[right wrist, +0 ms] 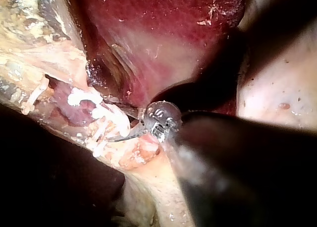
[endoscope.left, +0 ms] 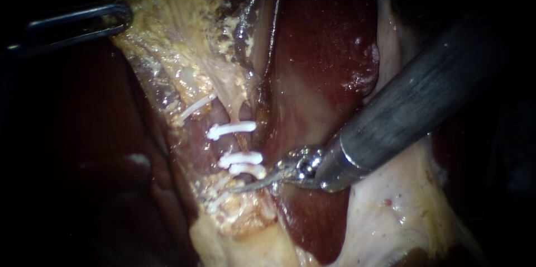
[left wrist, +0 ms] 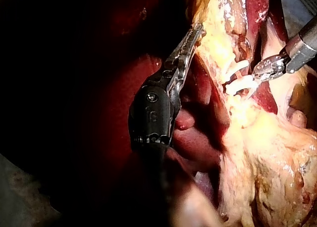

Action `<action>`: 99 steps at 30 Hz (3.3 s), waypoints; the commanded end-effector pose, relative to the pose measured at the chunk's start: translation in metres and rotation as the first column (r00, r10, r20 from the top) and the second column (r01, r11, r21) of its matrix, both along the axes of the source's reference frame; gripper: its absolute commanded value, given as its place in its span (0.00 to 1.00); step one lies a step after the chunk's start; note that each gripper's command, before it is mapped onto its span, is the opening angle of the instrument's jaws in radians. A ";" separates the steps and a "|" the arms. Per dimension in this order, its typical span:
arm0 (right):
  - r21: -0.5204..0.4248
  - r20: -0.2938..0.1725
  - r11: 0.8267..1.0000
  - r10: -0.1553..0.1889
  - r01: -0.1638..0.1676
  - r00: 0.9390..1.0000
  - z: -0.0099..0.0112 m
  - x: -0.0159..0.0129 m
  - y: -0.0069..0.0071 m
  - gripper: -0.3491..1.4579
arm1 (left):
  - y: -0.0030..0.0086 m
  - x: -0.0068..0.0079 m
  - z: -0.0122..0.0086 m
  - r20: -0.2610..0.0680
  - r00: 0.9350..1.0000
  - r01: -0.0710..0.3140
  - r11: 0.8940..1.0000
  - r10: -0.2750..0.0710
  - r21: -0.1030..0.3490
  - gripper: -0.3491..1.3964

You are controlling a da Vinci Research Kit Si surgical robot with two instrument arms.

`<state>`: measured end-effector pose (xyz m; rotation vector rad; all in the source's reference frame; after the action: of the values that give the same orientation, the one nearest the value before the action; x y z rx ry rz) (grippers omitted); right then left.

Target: Go to the cutting position right tube

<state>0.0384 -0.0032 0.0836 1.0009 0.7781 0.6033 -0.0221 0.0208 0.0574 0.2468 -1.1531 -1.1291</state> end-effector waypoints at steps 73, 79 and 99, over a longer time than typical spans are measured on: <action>-0.069 0.032 0.998 0.019 -0.016 0.999 -0.0057 -0.0018 0.0068 0.90 | -0.0004 -0.0003 -0.0004 -0.003 1.000 0.003 1.000 -0.003 -0.007 0.00; -0.036 0.001 0.999 0.008 -0.008 1.000 -0.0051 -0.0001 0.0070 0.90 | -0.0004 -0.0003 -0.0004 -0.003 1.000 0.003 1.000 -0.003 -0.007 0.00; -0.042 -0.129 0.996 -0.084 0.079 0.988 -0.0046 0.0004 0.0062 0.85 | -0.0004 -0.0004 -0.0004 -0.003 1.000 0.003 1.000 -0.003 -0.007 0.00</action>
<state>0.0390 0.0030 0.0791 1.0409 0.8582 0.4534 -0.0224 0.0204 0.0570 0.2377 -1.1548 -1.1272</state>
